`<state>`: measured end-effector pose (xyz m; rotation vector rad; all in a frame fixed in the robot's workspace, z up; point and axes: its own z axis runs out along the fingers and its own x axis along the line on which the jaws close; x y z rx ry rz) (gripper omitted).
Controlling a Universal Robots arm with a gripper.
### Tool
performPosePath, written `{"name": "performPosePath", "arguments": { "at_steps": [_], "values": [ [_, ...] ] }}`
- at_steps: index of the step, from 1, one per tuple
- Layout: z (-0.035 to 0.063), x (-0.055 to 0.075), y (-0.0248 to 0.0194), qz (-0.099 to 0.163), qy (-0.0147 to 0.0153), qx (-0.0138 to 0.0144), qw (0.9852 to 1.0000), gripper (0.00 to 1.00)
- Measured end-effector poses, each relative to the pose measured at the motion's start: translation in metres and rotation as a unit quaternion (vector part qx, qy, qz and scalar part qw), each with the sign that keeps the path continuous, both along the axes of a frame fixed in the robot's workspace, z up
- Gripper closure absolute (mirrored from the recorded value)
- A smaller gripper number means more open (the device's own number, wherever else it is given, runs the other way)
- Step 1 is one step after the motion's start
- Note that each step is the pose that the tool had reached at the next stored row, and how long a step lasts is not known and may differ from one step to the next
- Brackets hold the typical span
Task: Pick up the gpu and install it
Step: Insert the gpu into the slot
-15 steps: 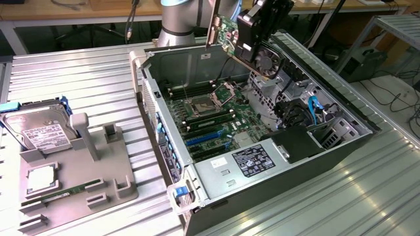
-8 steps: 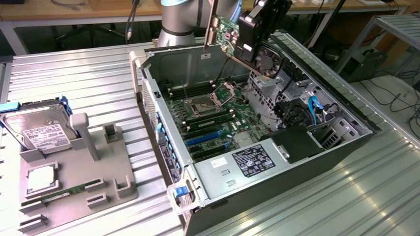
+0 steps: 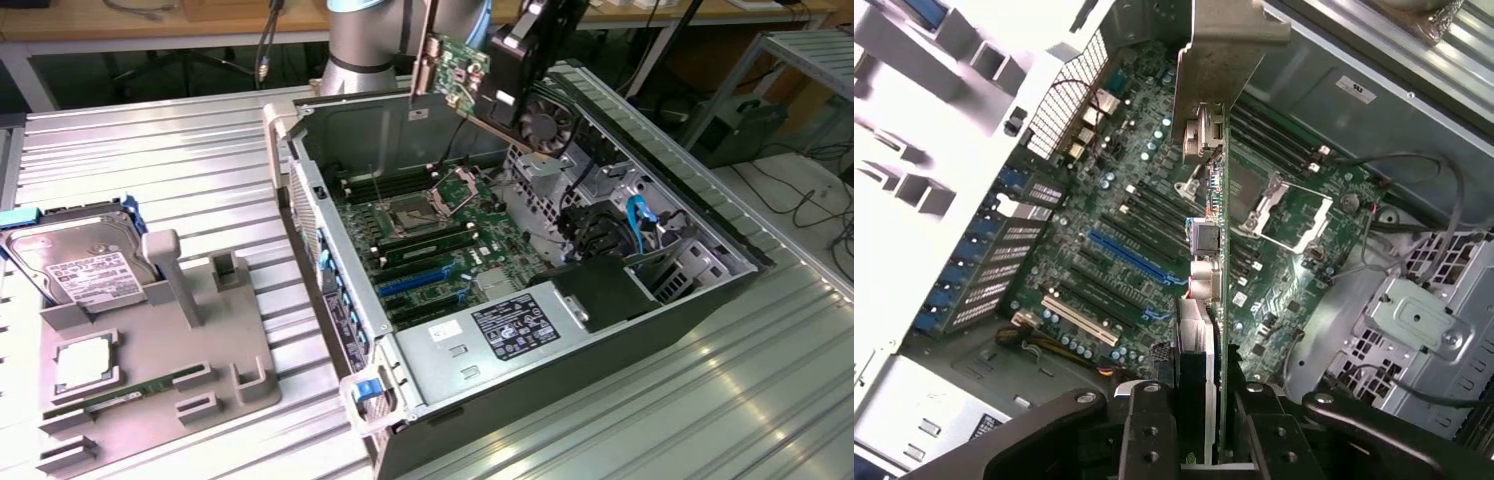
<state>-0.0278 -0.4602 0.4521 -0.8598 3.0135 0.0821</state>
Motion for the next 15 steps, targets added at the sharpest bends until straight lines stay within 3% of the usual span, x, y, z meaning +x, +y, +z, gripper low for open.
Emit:
{"name": "performPosePath", "arguments": {
  "at_steps": [9,15],
  "values": [
    [0.0000,0.0000,0.0000,0.036,0.0000,0.0000,0.9994,0.72],
    [0.0000,0.0000,0.0000,0.070,0.0000,0.0000,0.9976,0.72]
  ]
}}
